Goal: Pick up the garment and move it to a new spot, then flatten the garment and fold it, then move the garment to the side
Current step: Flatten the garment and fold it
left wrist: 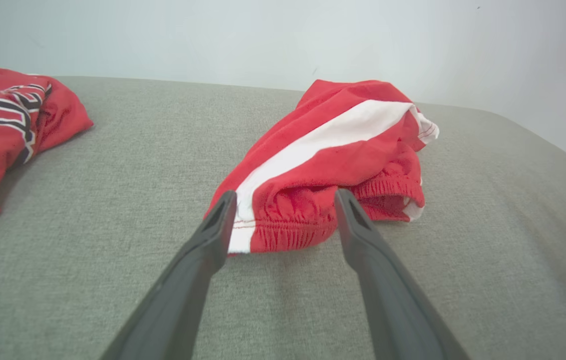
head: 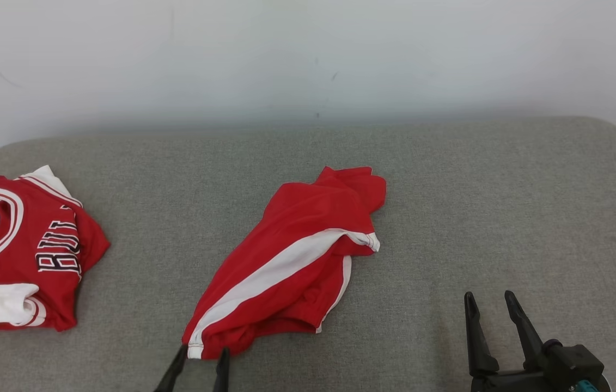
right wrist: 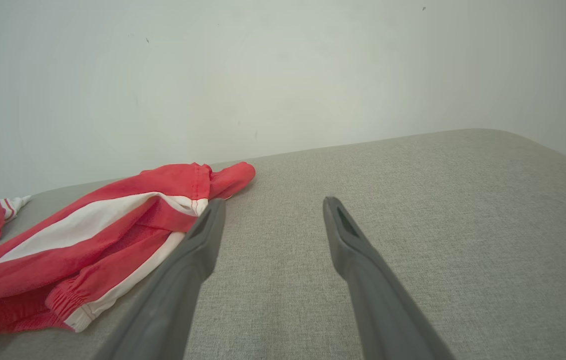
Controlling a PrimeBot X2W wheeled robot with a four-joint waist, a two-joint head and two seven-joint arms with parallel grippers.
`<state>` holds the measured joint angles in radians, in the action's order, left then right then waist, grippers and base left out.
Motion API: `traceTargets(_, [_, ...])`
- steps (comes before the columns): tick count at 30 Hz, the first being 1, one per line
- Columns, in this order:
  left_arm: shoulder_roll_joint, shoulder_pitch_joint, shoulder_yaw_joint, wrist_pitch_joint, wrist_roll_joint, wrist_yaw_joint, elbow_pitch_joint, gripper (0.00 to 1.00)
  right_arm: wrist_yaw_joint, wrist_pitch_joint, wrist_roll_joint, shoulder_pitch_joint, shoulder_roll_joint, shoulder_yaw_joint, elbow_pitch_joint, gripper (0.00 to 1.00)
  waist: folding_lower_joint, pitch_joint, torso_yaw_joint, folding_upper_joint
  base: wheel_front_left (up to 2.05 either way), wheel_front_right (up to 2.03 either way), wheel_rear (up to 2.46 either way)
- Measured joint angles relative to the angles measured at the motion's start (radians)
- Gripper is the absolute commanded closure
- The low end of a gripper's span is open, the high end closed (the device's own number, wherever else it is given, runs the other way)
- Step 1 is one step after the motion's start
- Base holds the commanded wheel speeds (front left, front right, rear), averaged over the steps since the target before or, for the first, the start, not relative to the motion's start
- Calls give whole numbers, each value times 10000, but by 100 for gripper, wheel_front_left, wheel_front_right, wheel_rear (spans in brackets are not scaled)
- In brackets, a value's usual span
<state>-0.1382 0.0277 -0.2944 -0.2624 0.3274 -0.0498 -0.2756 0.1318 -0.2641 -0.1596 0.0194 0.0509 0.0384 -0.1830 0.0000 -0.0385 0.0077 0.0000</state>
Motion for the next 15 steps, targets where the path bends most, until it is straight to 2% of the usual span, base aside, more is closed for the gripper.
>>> traceTargets(6, [111, 13, 704, -2, -483, 94, 863, 0, 0, 0, 8, 5, 2, 56, -6, 0, 0, 85, 9, 0, 0, 0, 0])
traceTargets(15, [242, 440, 2293, -2, -1172, 238, 2048, 0, 0, 0, 12, 70, -2, 42, -23, 0, 0, 305, 111, 0, 0, 0, 0])
